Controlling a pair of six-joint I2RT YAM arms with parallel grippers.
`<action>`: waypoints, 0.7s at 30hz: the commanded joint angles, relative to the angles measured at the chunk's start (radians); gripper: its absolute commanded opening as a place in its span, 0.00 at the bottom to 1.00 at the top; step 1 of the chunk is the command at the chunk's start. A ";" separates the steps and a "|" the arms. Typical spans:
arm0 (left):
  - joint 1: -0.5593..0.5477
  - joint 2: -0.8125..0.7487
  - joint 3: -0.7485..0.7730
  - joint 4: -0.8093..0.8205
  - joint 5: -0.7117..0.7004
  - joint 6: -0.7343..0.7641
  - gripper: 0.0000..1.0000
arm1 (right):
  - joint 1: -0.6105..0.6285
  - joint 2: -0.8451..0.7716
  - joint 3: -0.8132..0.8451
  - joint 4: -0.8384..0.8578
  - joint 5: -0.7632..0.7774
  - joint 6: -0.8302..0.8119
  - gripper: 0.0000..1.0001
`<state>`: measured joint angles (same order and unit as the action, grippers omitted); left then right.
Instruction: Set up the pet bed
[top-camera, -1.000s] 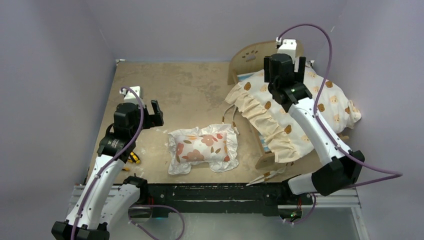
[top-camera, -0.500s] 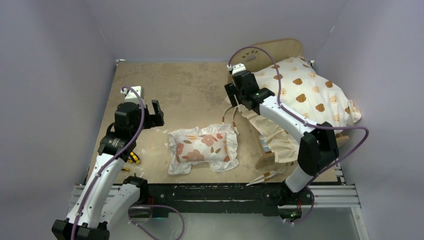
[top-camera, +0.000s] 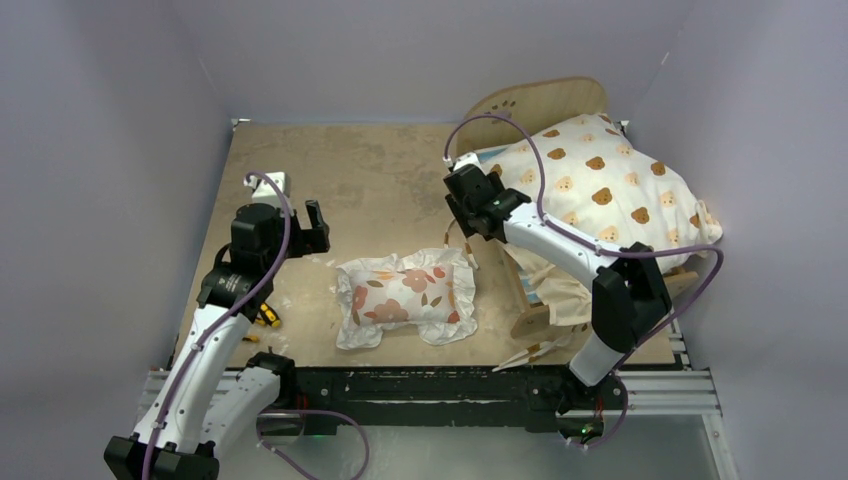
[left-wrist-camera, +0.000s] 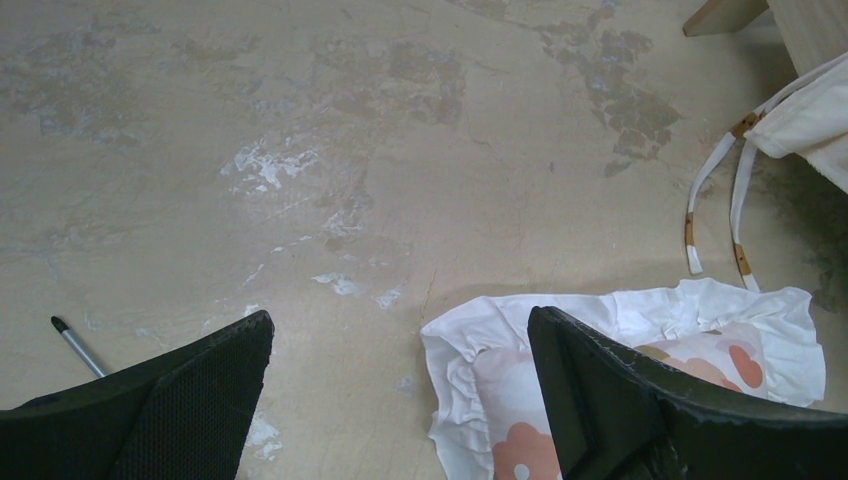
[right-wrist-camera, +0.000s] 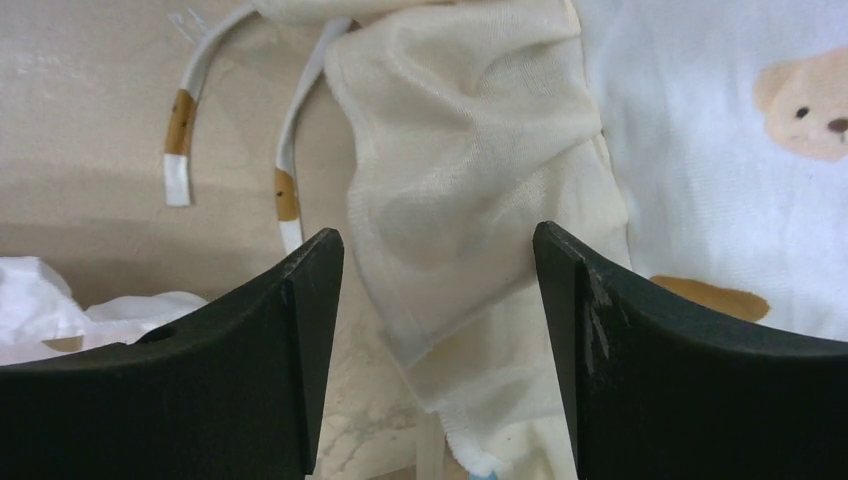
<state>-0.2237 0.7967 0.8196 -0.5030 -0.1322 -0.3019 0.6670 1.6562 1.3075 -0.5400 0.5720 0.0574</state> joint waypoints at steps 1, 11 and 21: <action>-0.002 0.002 -0.007 0.025 0.014 0.015 0.99 | 0.000 0.005 -0.017 -0.035 0.081 0.044 0.68; -0.002 -0.001 -0.006 0.025 0.015 0.015 0.99 | 0.000 -0.019 0.042 -0.018 -0.013 0.030 0.07; -0.002 -0.007 -0.008 0.023 0.010 0.015 0.99 | -0.029 0.053 0.255 0.061 -0.016 0.047 0.00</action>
<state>-0.2237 0.7986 0.8196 -0.5030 -0.1299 -0.2958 0.6518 1.6966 1.3952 -0.6121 0.5369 0.0837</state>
